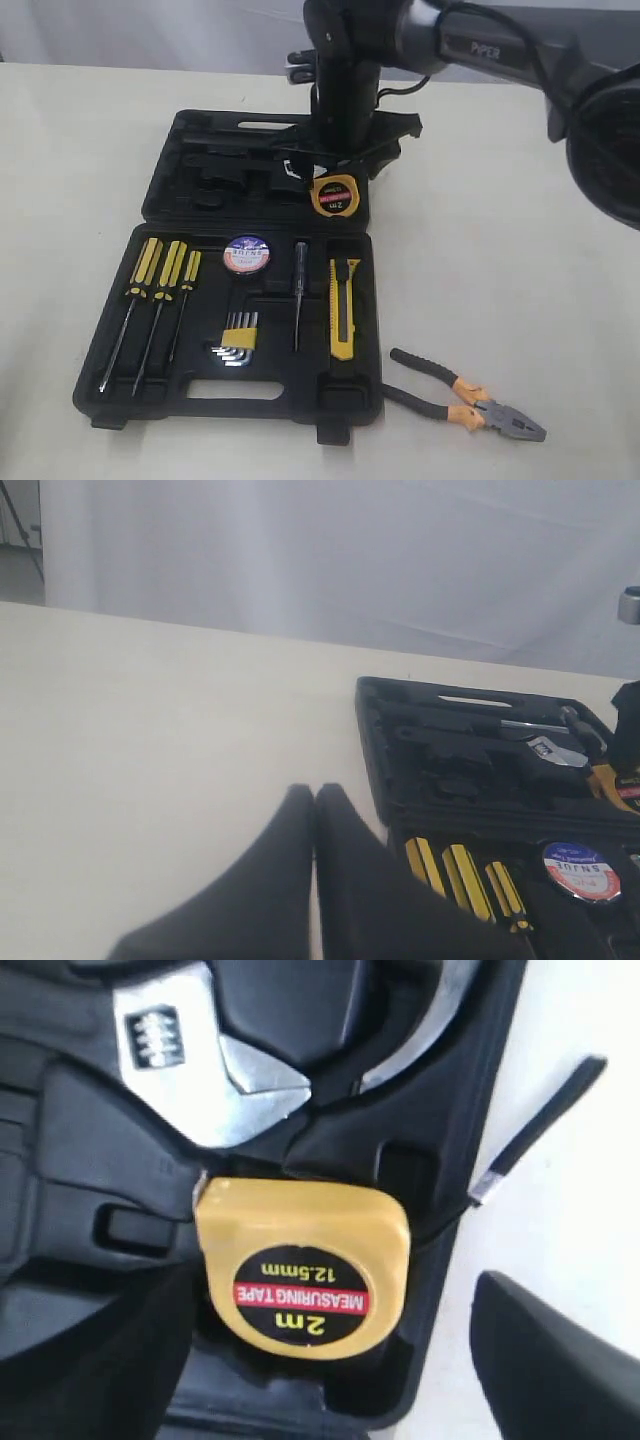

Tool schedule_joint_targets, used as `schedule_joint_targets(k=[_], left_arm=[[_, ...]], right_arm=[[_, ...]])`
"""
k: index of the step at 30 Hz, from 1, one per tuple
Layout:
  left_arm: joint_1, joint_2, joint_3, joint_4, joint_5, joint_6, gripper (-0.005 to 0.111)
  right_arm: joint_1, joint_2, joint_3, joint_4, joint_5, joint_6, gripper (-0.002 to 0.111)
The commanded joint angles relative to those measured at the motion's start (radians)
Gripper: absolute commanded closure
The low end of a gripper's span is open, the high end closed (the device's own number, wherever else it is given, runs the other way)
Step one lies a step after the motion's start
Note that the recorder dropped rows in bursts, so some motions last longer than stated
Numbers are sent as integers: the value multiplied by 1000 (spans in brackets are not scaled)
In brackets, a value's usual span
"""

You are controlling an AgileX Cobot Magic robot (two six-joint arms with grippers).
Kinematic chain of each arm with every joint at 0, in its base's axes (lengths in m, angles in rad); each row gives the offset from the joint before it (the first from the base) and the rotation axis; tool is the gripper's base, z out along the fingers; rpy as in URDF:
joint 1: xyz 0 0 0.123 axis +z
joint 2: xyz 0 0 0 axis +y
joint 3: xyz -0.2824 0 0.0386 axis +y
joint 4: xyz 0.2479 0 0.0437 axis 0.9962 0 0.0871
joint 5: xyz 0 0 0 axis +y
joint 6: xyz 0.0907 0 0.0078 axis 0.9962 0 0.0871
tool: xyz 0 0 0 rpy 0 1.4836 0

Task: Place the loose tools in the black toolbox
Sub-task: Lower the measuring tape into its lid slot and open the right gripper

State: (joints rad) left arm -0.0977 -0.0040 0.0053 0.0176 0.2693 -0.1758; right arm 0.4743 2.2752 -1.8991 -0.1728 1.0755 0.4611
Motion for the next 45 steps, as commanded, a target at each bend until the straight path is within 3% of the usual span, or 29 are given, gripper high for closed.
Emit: schedule_joint_targets(k=[1, 3, 5, 6, 7, 8, 17, 45], left_arm=[[-6, 4, -5, 1, 1, 0, 107], [-6, 4, -5, 1, 1, 0, 107], [-6, 4, -5, 1, 1, 0, 107], [-6, 4, -5, 1, 1, 0, 107], [-6, 4, -5, 1, 1, 0, 107], [-6, 4, -5, 1, 1, 0, 107], [-6, 4, -5, 1, 1, 0, 107], [-6, 4, -5, 8, 1, 0, 107]], right_arm=[[-2, -59, -7, -13, 17, -28, 36], [-2, -74, -7, -13, 17, -55, 40], [-2, -74, -7, -13, 17, -73, 63], [-4, -66, -7, -15, -3, -80, 85], [-4, -61, -7, -21, -12, -80, 93], [-4, -46, -7, -31, -35, -82, 108], [-4, 103, -7, -39, -100, -161, 109], [-4, 69, -7, -66, -122, -224, 109]])
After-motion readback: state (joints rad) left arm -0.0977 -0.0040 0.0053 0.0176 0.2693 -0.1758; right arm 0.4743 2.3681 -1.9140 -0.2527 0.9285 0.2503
